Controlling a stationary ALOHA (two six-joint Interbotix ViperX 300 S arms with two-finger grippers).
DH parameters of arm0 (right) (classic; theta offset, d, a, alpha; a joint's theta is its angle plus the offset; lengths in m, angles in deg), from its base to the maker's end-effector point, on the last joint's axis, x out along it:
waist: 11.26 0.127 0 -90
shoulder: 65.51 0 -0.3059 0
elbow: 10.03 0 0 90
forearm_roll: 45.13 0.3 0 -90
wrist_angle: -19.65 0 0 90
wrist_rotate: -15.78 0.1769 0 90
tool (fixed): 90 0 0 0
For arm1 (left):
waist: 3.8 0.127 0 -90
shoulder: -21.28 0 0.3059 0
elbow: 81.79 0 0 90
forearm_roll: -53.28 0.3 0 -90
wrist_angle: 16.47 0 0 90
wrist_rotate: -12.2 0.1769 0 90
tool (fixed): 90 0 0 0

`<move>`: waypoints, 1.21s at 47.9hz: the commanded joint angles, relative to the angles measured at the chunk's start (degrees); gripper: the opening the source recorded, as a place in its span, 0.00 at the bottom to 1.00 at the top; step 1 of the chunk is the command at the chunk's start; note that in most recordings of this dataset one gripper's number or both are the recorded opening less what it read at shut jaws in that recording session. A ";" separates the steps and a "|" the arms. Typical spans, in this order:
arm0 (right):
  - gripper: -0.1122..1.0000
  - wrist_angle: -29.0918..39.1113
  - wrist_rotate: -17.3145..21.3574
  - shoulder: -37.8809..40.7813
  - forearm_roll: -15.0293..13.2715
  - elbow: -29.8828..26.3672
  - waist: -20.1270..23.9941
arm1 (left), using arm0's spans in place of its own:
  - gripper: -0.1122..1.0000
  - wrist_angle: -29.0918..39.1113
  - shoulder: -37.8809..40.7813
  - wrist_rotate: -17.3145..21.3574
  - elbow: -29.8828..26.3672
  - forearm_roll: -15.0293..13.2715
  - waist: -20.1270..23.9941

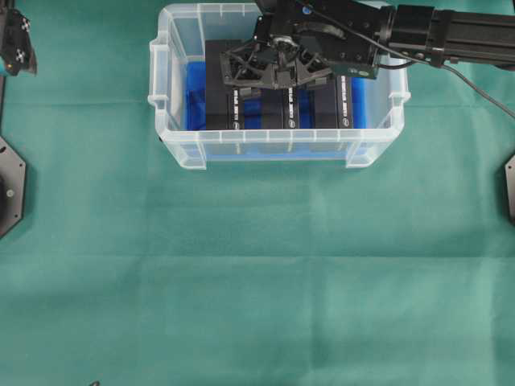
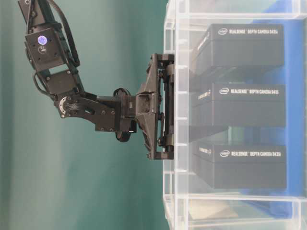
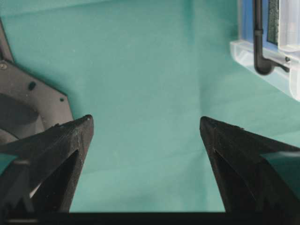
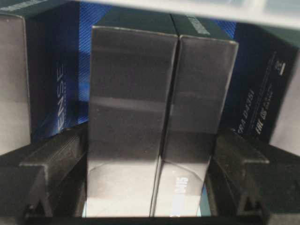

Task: Take out the box from the case.
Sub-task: 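Lower the right gripper around the middle box and close on it, then lift the middle box straight up out of the case with the right gripper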

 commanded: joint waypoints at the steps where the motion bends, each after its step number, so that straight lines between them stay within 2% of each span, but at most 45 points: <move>1: 0.70 -0.09 0.09 -1.23 0.18 -0.79 -0.09 | 0.97 -0.26 0.00 0.00 -0.79 0.18 0.18; 15: 0.70 0.70 0.18 -1.85 0.18 -1.49 -0.09 | 0.97 -0.26 0.09 0.00 -0.62 0.18 0.26; 33: 0.70 6.94 0.18 -3.60 0.09 -5.62 0.00 | 0.97 -0.26 0.09 0.09 -0.62 0.18 0.35; 46: 0.70 12.74 0.09 -4.22 0.97 -10.99 0.26 | 0.96 -0.26 0.00 0.18 -0.62 0.18 0.35; 58: 0.70 19.51 0.09 -5.71 0.62 -17.67 0.26 | 0.96 -0.35 0.00 0.26 -0.62 0.18 0.35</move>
